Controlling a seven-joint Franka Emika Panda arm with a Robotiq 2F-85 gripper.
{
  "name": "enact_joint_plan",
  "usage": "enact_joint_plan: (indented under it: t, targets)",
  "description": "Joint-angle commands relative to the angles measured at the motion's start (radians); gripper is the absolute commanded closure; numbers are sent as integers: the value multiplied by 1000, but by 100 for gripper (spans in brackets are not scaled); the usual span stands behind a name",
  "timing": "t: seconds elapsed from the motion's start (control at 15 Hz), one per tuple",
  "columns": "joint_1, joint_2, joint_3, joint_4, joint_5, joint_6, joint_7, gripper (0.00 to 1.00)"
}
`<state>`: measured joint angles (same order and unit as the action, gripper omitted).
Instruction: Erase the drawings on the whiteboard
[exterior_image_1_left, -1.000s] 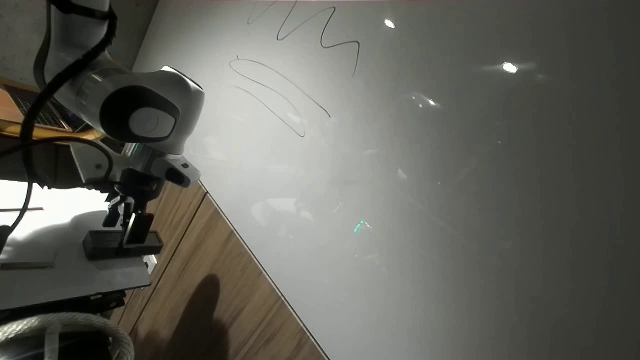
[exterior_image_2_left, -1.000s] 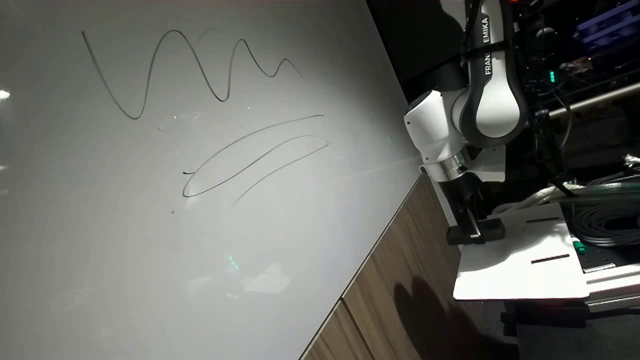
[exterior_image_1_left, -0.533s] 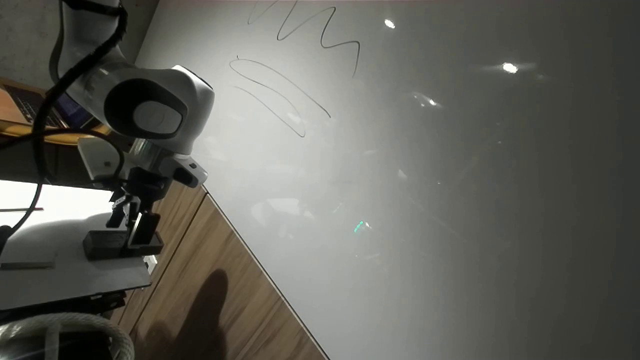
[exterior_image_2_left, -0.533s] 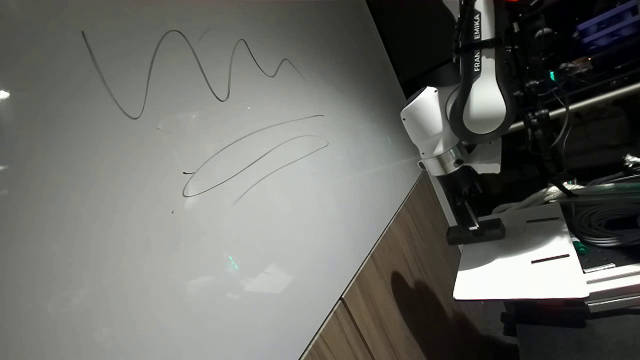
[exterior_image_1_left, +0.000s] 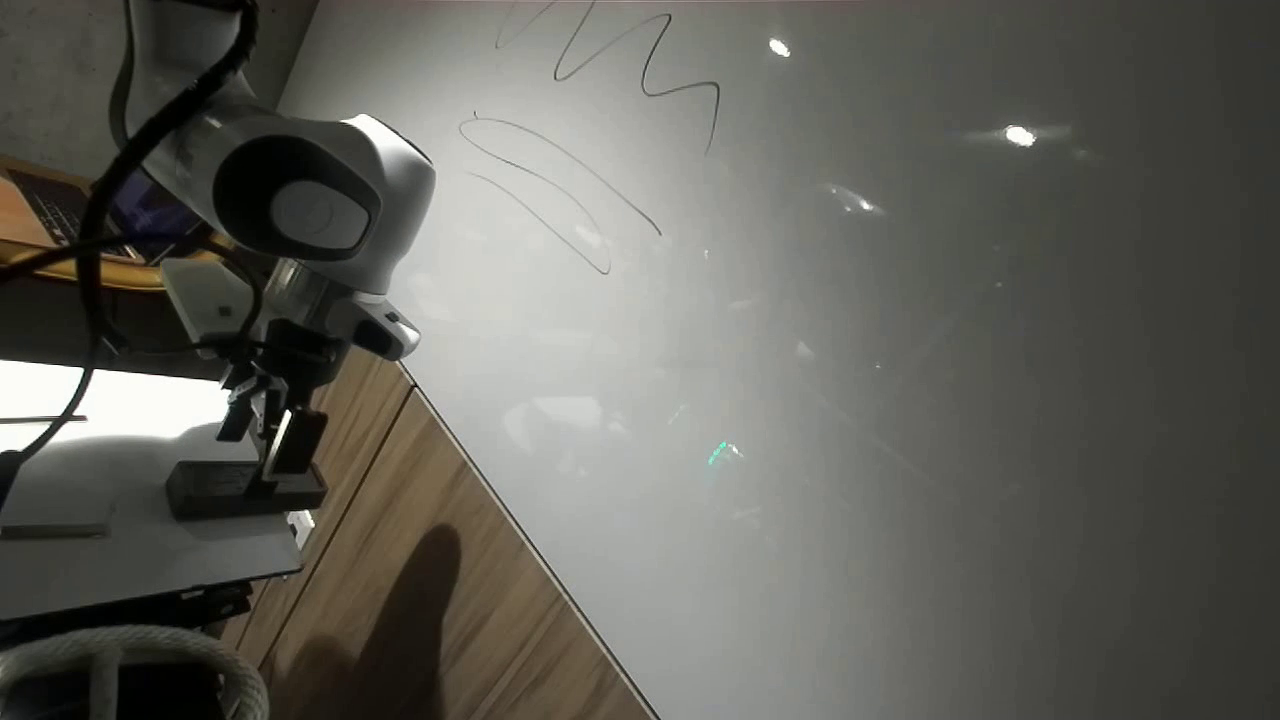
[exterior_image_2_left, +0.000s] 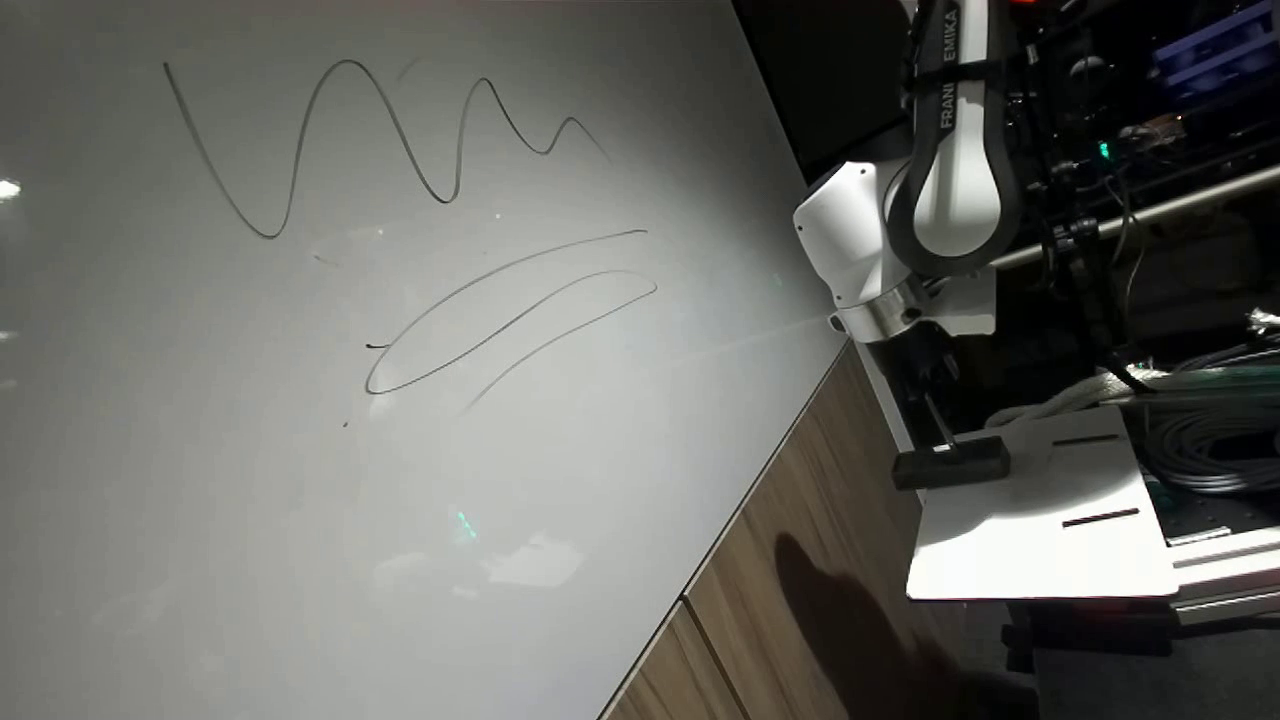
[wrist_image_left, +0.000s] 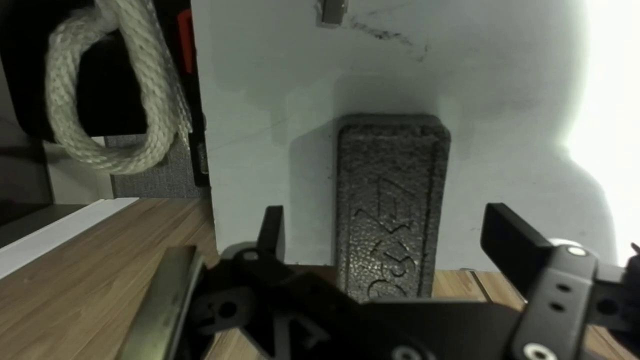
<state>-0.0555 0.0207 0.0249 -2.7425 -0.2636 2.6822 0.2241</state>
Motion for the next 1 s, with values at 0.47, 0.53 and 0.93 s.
enact_joint_plan:
  t: [0.47, 0.53, 0.93]
  targets:
    - [32, -4, -13, -2, 67, -25, -71, 0]
    - [31, 1, -14, -2, 67, -21, -74, 0]
    - [30, 16, -18, -5, 60, -13, -72, 0]
